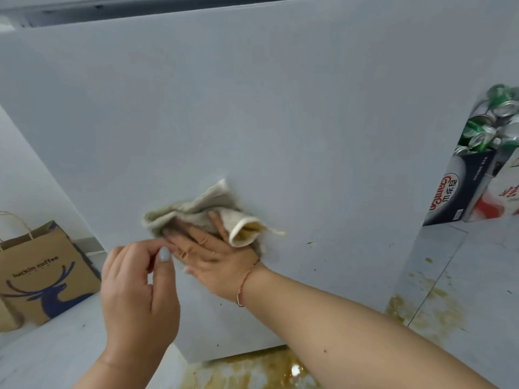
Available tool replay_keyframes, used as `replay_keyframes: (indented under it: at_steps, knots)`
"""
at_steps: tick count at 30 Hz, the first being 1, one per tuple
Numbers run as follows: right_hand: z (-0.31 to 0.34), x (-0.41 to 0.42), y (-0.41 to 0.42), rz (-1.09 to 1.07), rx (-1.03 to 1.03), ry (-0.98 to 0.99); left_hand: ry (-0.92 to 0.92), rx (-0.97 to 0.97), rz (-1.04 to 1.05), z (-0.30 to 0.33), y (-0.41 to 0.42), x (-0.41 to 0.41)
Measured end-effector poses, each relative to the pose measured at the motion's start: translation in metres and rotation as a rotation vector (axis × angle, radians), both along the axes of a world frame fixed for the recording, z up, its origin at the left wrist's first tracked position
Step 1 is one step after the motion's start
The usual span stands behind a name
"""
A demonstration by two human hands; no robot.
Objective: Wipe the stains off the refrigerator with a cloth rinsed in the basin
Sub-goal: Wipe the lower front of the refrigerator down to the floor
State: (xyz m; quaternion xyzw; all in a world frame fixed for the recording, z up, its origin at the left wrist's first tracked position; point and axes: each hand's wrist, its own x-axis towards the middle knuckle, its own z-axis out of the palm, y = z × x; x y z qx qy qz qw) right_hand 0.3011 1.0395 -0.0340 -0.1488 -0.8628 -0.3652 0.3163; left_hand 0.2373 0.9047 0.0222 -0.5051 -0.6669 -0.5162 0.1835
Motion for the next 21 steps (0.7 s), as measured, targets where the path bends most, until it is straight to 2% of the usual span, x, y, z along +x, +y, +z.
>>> replay_keyframes:
  at_steps: [2,5,9,14,18,21]
  knots:
    - [-0.004,0.010,0.013,0.026,0.077,-0.177,0.001,0.001,-0.005,-0.001,0.000,0.004]
    - [-0.007,0.037,0.034,0.023,0.186,-0.194,-0.004,-0.019,-0.025,-0.001,0.002,0.011]
    - [-0.007,0.099,0.060,-0.019,0.201,0.105,-0.030,-0.026,-0.053,-0.004,0.011,0.023]
    - [-0.007,0.180,0.096,-0.190,0.128,0.384,-0.052,-0.061,-0.140,-0.016,0.028,0.039]
    - [-0.015,0.228,0.111,-0.368,-0.022,0.577,-0.047,-0.080,-0.204,-0.025,0.036,0.051]
    - [-0.026,0.241,0.114,-0.513,-0.235,0.816,-0.051,-0.084,-0.215,-0.027,0.038,0.053]
